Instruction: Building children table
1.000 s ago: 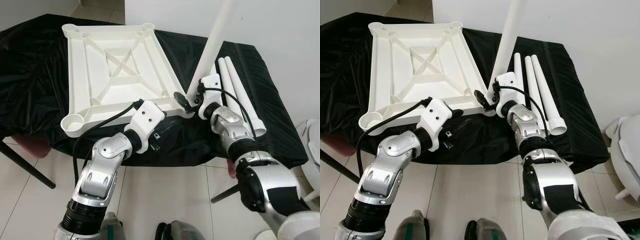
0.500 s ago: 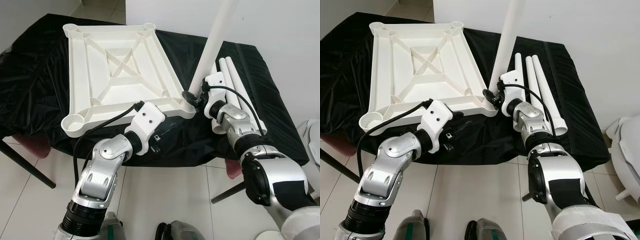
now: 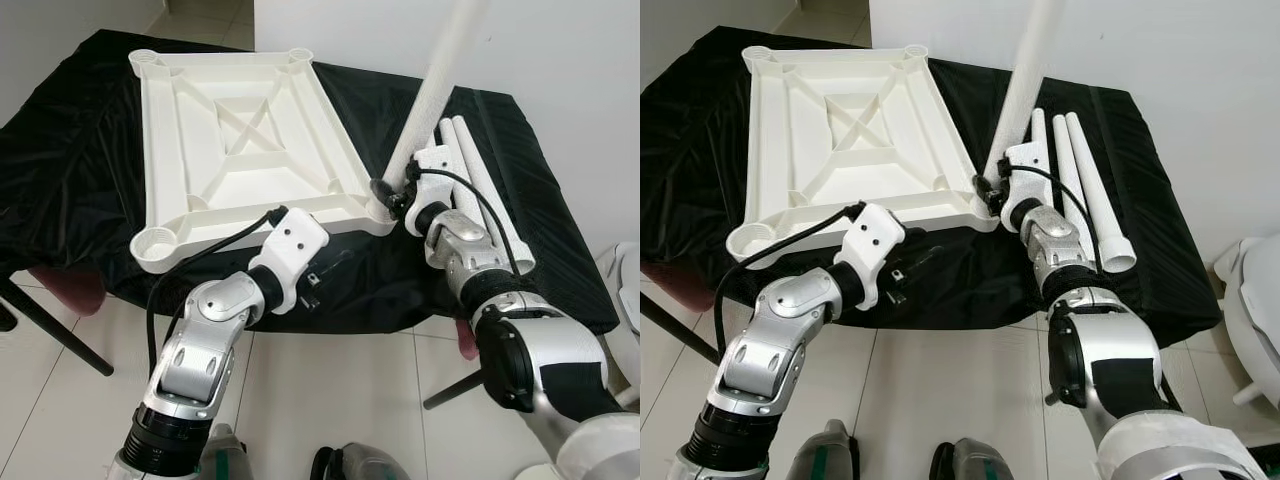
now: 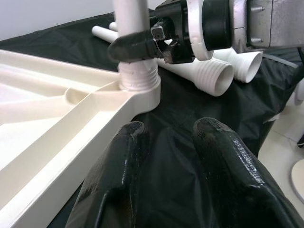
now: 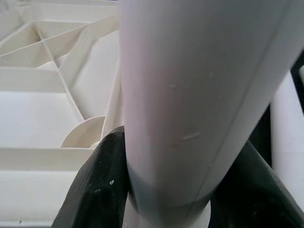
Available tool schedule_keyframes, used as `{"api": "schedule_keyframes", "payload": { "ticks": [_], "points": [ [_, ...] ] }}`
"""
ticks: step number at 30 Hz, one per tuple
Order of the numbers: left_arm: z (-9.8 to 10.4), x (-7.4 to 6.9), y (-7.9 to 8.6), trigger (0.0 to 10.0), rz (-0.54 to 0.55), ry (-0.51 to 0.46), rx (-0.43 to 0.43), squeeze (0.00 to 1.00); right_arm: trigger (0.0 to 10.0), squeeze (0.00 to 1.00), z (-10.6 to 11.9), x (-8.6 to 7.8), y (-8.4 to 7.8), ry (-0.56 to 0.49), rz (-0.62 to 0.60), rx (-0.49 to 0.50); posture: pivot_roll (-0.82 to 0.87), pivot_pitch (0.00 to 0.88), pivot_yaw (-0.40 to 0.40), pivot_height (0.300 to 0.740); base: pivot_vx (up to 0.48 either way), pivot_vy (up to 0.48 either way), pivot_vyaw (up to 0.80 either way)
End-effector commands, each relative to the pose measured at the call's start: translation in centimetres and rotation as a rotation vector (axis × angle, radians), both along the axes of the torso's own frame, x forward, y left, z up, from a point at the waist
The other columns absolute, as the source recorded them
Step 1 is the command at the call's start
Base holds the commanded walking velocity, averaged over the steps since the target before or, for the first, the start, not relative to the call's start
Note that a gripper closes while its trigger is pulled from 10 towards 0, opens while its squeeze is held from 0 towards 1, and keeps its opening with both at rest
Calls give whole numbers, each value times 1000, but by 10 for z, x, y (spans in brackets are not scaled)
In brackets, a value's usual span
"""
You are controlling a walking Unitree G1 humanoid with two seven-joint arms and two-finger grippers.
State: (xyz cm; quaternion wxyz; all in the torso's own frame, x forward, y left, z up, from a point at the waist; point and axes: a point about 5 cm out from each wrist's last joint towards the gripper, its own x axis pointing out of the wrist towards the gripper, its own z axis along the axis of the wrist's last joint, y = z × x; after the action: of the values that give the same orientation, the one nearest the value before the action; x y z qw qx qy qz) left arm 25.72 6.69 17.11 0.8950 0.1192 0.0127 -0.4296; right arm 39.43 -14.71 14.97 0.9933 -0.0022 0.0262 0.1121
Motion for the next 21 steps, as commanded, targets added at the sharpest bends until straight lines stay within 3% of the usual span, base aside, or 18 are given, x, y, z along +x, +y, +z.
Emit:
{"api": "schedule_keyframes", "payload": {
  "ticks": [1,3,5,11,14,15,17,18,20,21],
  "points": [
    [3,0,-2,10000,49,-20,-13,0,0,0,-18,-6,-10,71,-99,21,94,29,-94,740,0,0,0],
    [3,0,-2,10000,49,-20,-13,0,0,0,-18,-6,-10,71,-99,21,94,29,-94,740,0,0,0],
    [3,0,-3,10000,39,-19,-14,0,0,0,-17,-6,3,60,-226,70,85,17,-95,740,0,0,0],
    [2,-1,-7,10000,25,-17,-16,0,0,0,-18,-9,21,70,-414,123,81,4,-98,740,0,0,0],
    [2,-1,-7,10000,24,-17,-16,0,0,0,-18,-9,22,72,-434,127,81,4,-98,740,0,0,0],
    [1,-1,-8,10000,23,-17,-17,0,0,0,-16,-10,35,68,-388,134,83,0,-102,740,0,0,0],
    [1,-1,-8,10000,22,-18,-17,0,0,0,-16,-10,40,77,-340,158,83,0,-102,740,0,0,0],
    [1,-1,-8,10000,22,-18,-16,0,4510,0,-17,-10,38,73,-336,157,86,0,-105,740,0,0,0],
    [1,-1,-8,10000,23,-18,-16,0,4510,0,-17,-10,37,69,-334,155,86,0,-105,740,0,0,0],
    [1,-1,-8,10000,24,-18,-17,0,10000,0,-17,-10,35,67,-338,160,86,0,-107,740,0,0,0]
  ]
}}
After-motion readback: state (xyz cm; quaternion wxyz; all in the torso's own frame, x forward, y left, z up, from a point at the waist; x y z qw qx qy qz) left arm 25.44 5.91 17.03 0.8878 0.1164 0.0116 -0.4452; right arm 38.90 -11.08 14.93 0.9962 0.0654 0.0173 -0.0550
